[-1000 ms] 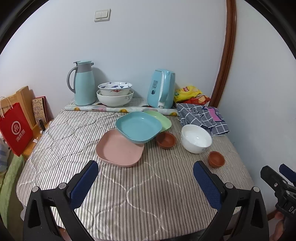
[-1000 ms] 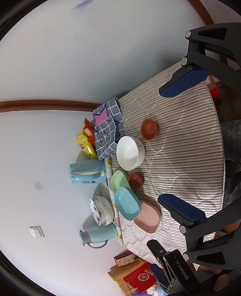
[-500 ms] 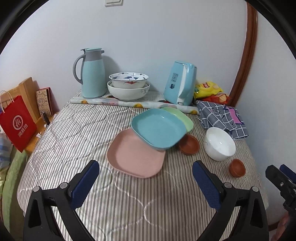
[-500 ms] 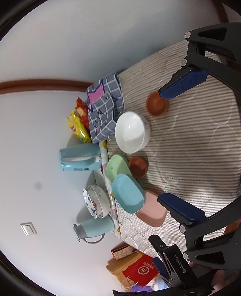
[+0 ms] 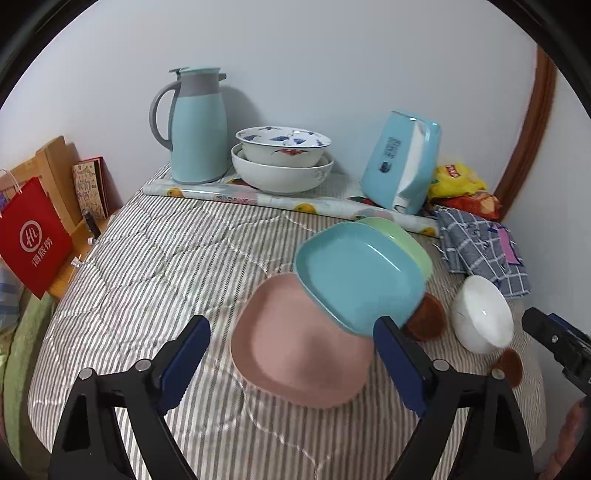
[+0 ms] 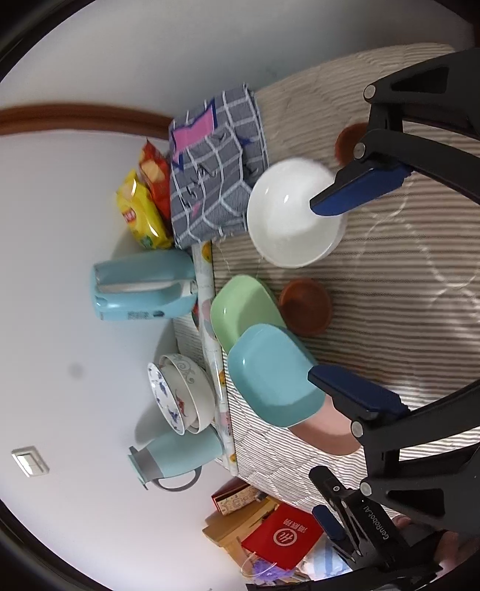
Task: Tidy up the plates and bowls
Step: 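Move the left tool toward the blue square plate rim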
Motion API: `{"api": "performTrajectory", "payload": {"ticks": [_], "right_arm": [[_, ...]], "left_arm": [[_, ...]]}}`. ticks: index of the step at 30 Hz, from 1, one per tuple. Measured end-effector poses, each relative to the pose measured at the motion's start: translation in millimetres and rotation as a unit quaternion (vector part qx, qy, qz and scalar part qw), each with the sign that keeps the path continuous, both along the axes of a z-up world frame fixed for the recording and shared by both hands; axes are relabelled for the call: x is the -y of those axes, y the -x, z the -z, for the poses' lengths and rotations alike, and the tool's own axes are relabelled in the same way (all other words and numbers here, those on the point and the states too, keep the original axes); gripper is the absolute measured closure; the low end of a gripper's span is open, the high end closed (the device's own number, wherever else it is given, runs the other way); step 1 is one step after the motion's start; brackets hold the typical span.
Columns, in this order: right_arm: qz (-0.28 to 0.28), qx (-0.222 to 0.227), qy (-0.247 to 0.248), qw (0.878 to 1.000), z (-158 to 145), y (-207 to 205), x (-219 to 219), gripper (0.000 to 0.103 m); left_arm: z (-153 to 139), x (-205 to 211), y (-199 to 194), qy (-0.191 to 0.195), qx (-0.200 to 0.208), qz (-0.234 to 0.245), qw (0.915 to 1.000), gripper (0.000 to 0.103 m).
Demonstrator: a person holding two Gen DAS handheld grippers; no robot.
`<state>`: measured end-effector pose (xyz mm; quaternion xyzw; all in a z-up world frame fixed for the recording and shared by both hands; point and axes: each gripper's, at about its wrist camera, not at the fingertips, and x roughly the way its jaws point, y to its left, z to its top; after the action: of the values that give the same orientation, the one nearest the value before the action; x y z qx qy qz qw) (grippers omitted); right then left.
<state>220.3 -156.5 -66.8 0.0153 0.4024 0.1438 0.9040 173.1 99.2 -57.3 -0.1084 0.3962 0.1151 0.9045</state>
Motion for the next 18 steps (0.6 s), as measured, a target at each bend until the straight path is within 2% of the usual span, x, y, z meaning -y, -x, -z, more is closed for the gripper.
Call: {"api": "performTrajectory", "payload": {"ticks": [5, 9, 14, 18], "right_arm": [[-0.017, -0.008, 0.020, 1.000, 12.7, -27.2, -19.8, 0.026], [-0.023, -0.019, 0.029, 0.999, 24.3, -45.4, -27.9, 0.034], [-0.025, -0.034, 0.024, 0.999, 38.1, -66.9, -34.0, 0.037], [-0.028, -0.044, 0.024, 0.998, 46.7, -82.8, -41.6, 0.048]], "left_arm": [[15.5, -13.1, -25.6, 0.024, -0.014, -0.002, 0.9996, 0.023], [30.3, -13.0, -47.5, 0.015, -0.031, -0.001, 0.9994, 0.028], [42.2, -14.6, -70.2, 0.015, -0.042, 0.009, 0.9990, 0.035], [44.1, -16.0, -86.3, 0.012, -0.040, 0.014, 0.9990, 0.037]]}}
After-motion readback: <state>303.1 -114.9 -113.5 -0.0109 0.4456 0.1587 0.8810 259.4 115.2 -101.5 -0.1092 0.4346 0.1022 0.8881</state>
